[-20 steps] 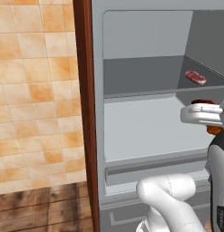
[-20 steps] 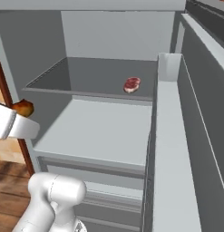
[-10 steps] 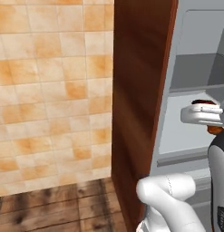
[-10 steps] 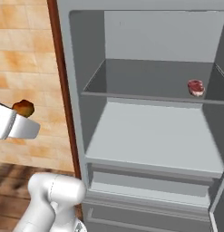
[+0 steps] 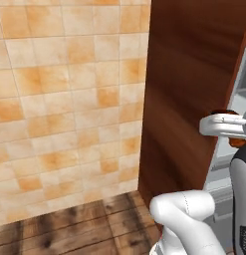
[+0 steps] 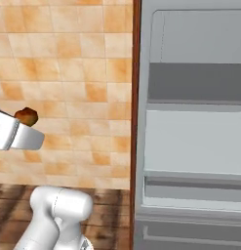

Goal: Gather the corn and squash from the fridge and place them on a tray on the dining counter. Then gather the chicken drumstick and steak from the fridge and place them on the other tray.

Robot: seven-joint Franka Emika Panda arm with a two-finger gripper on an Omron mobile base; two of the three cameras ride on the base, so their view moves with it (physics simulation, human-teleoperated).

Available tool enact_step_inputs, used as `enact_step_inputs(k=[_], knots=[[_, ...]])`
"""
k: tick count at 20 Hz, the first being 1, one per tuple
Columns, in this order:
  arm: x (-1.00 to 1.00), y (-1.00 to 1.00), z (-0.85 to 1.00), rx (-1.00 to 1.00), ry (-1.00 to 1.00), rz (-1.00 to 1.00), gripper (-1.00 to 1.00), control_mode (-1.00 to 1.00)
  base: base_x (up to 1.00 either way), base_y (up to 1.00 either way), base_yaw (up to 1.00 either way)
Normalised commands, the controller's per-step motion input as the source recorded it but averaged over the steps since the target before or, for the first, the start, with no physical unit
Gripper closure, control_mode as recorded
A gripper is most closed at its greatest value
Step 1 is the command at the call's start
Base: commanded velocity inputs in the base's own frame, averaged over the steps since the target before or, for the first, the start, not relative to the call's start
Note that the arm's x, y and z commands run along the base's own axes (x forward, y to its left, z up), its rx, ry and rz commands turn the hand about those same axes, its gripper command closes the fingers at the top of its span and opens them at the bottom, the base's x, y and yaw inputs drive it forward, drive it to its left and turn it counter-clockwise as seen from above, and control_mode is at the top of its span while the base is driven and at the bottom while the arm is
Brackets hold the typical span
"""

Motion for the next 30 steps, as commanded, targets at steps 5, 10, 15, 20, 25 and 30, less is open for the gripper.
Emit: enact_step_inputs(k=[5, 10, 15, 20, 25, 30], knots=[[0.0, 0.0, 0.0, 0.0, 0.0, 0.0, 1.0, 1.0, -0.17, 0.87, -0.29], [0.0, 0.0, 0.0, 0.0, 0.0, 0.0, 1.0, 1.0, -0.34, 0.77, -0.33], [0.0, 0.0, 0.0, 0.0, 0.0, 0.0, 1.0, 1.0, -0.48, 0.68, -0.36], [0.0, 0.0, 0.0, 0.0, 0.0, 0.0, 1.0, 1.0, -0.65, 0.37, -0.44], [0.0, 0.0, 0.0, 0.0, 0.0, 0.0, 1.0, 1.0, -0.7, 0.38, -0.48], [0.0, 0.0, 0.0, 0.0, 0.0, 0.0, 1.0, 1.0, -0.29, 0.14, -0.23]])
